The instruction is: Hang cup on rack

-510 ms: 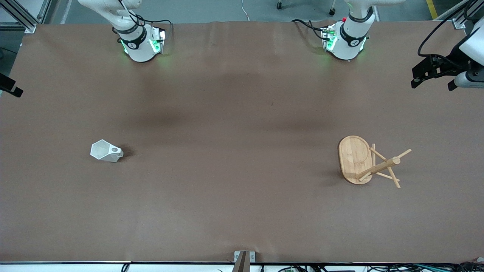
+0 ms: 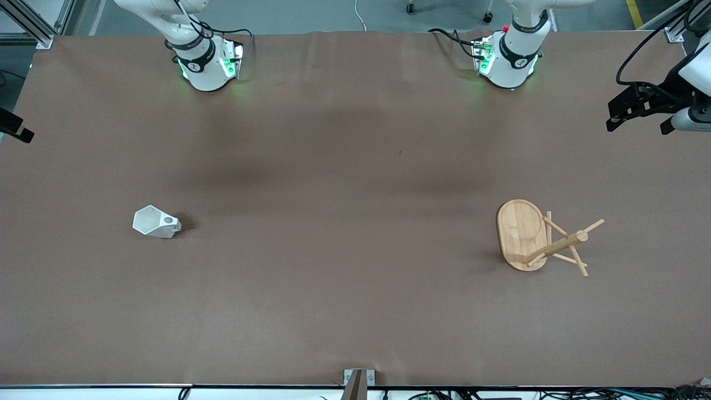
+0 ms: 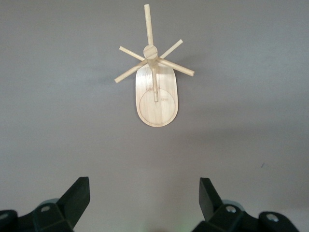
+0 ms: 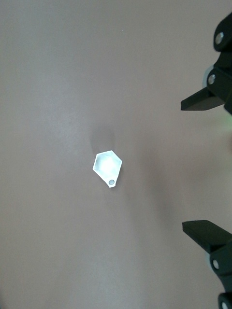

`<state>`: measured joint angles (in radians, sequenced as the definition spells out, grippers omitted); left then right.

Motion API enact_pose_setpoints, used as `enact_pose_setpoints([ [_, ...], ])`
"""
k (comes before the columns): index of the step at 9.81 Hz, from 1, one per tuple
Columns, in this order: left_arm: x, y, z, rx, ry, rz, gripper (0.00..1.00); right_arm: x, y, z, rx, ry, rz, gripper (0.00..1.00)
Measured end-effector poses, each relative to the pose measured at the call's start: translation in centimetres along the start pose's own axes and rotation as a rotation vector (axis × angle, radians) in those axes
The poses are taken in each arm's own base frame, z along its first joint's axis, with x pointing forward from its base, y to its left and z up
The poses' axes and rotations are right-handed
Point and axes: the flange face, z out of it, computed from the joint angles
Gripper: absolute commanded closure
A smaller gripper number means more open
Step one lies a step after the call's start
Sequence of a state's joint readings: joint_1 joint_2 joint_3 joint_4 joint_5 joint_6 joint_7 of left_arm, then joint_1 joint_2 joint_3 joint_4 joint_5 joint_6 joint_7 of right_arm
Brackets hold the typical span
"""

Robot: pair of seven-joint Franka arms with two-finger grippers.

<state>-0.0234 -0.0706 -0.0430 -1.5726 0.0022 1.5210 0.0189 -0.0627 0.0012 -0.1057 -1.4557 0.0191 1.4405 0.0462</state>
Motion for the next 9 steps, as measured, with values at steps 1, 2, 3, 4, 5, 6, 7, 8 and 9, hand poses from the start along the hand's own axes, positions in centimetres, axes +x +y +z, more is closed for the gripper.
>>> enact_pose_setpoints([
  [1,0.0,-0.2,0.1,0.000,-0.002,-0.004,0.00,0.0,0.0,0.1,0.000,-0.007,-0.008,0.00],
  [2,0.0,-0.5,0.2,-0.005,-0.011,-0.010,0.00,0.1,0.0,0.5,-0.001,-0.016,-0.027,0.00],
  [3,0.0,-0.8,0.4,-0.013,-0.019,-0.016,0.00,0.6,-0.1,1.6,-0.003,-0.035,-0.044,0.00],
  [4,0.1,-0.9,0.6,-0.018,-0.024,-0.018,0.00,1.7,-0.2,3.8,-0.005,-0.056,-0.071,0.00],
  [5,0.2,-0.9,0.8,-0.020,-0.027,-0.018,0.00,3.2,-0.2,7.0,-0.007,-0.066,-0.107,0.00],
  [6,0.2,-0.9,0.9,-0.021,-0.030,-0.018,0.00,4.6,-0.2,11.2,-0.009,-0.068,-0.134,0.00],
  [7,0.3,-0.9,1.0,-0.021,-0.033,-0.018,0.00,5.6,-0.1,15.8,-0.011,-0.068,-0.161,0.00],
  [8,0.2,-0.9,1.1,-0.021,-0.040,-0.018,0.00,6.0,0.0,20.1,-0.013,-0.064,-0.199,0.00],
  [9,0.1,-0.9,1.1,-0.022,-0.049,-0.018,0.00,6.3,0.4,23.9,-0.016,-0.048,-0.240,0.00],
])
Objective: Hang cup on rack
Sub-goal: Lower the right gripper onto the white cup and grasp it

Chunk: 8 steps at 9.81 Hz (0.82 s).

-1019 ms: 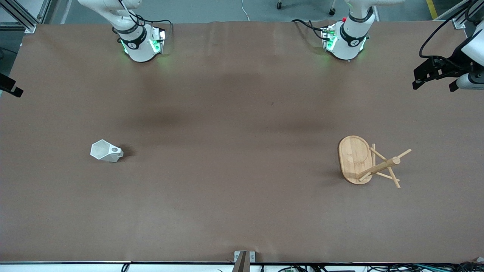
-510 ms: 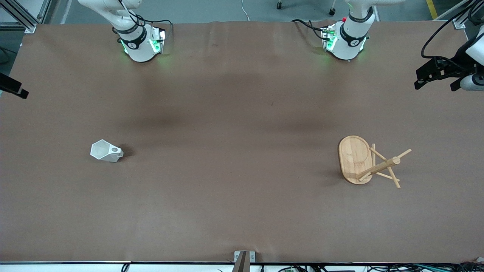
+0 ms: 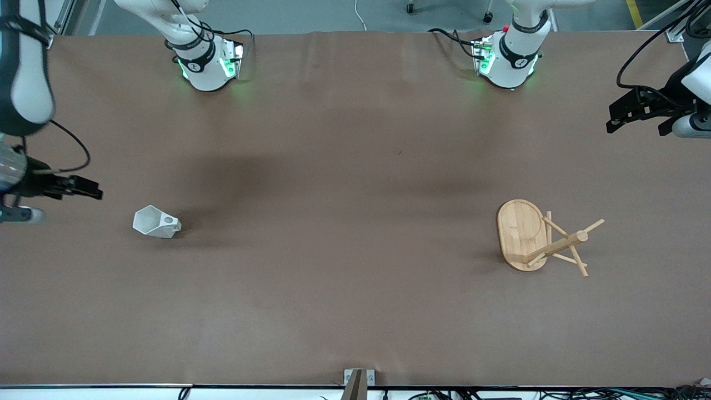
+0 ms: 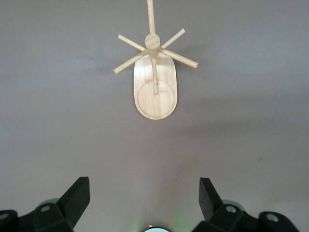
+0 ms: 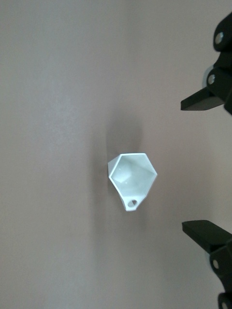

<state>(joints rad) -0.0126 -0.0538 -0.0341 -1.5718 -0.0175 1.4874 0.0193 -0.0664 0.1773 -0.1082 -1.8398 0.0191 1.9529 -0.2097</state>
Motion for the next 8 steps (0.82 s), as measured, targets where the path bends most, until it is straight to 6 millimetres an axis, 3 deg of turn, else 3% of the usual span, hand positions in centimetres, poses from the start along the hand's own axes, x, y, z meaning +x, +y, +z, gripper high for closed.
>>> enact_pose_setpoints([
  [2,-0.1,-0.1,0.0,0.000,-0.006,-0.002,0.00,0.1,0.6,7.8,-0.023,0.060,-0.055,0.00],
  [4,-0.1,-0.7,0.0,-0.001,-0.007,-0.014,0.00,-0.4,0.5,13.8,-0.039,0.085,-0.077,0.02],
  [6,-0.2,-0.7,0.2,-0.001,-0.019,-0.013,0.00,-0.6,0.3,16.7,-0.044,0.087,-0.089,0.14],
  [8,-0.4,-0.7,0.3,-0.002,-0.034,-0.012,0.00,-0.9,0.0,18.3,-0.049,0.101,-0.096,0.38],
])
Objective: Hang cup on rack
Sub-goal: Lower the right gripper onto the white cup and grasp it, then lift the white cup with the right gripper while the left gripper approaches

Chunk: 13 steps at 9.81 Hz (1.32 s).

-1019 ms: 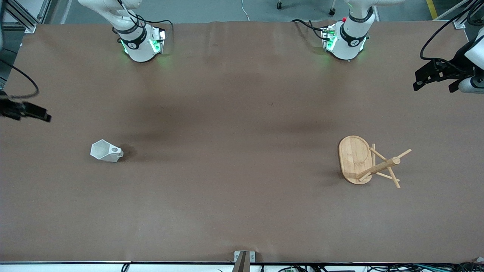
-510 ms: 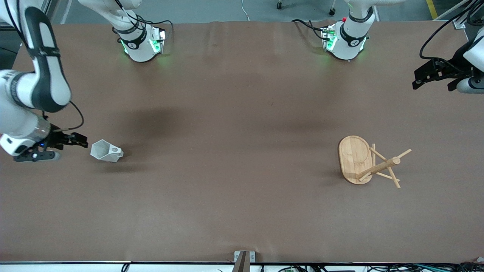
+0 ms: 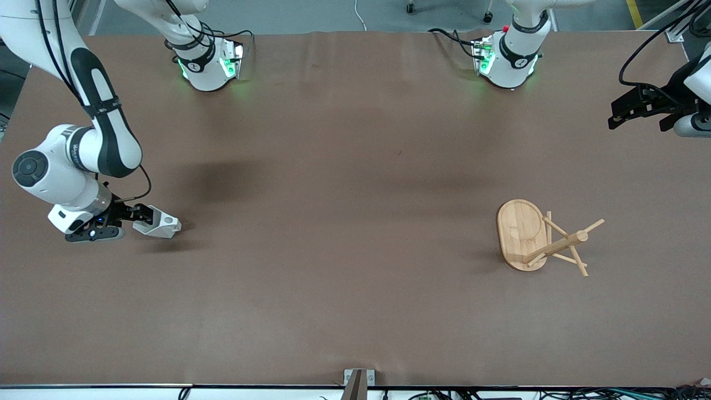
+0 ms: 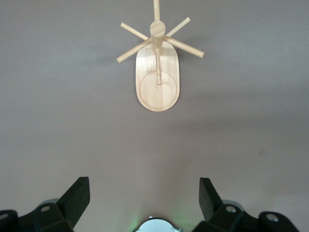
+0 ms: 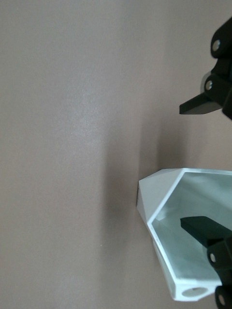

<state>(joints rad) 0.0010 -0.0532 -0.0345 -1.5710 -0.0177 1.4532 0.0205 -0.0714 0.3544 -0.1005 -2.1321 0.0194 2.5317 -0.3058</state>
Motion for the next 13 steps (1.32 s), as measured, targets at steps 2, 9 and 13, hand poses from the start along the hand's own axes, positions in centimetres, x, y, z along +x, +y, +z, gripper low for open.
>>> enact_pose_setpoints([
  [2,0.0,0.2,0.0,0.000,-0.001,0.005,0.00,-0.1,-0.3,0.6,0.001,-0.002,-0.005,0.60],
  [9,-0.1,0.3,0.1,0.000,-0.011,0.007,0.00,-0.2,-0.7,1.2,0.049,-0.046,0.033,0.99],
  [13,-0.5,0.3,0.3,-0.001,-0.043,0.006,0.00,5.8,-3.9,-9.7,0.170,-0.165,-0.014,0.99],
])
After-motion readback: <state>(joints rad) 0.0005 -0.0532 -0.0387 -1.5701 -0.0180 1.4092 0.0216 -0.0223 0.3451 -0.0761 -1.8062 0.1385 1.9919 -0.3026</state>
